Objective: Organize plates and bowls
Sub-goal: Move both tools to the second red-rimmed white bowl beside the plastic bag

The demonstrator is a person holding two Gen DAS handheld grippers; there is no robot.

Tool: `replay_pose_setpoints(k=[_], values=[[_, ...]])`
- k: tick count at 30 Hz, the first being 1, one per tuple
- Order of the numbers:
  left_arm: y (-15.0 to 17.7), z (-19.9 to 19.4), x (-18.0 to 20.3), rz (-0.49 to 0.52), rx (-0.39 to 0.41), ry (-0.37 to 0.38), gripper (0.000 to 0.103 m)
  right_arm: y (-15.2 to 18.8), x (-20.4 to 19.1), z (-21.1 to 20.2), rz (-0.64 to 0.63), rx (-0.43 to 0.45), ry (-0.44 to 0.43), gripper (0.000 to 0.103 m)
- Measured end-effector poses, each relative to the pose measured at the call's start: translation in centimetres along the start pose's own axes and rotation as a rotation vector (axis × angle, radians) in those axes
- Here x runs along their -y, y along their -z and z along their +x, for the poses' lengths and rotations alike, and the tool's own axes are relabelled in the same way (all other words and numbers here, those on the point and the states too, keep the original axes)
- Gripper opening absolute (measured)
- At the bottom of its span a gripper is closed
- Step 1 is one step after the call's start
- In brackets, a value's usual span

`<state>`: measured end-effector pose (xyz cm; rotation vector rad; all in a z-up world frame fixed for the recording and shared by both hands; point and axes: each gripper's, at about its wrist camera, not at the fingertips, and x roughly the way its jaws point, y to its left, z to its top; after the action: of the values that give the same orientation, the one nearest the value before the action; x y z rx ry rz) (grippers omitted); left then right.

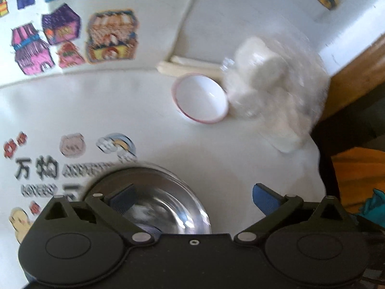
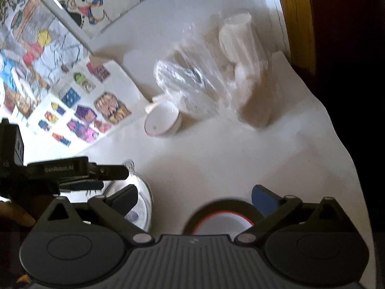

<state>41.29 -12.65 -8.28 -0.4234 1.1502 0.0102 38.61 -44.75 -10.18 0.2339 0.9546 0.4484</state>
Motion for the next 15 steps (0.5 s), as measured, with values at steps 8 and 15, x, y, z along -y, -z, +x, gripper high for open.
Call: replay_pose_setpoints(k=[8, 15], values=[[-4.3, 2.1, -3.7, 0.073, 0.014, -0.076, 0.102, -1.6, -2.4, 3.0, 0.045, 0.036, 0.047, 0.103], [-8.5, 5.3, -4.6, 0.155, -0.005, -0.095, 0.102, -3.1, -4.3, 7.1, 0.068, 0.035, 0.104, 0.103]])
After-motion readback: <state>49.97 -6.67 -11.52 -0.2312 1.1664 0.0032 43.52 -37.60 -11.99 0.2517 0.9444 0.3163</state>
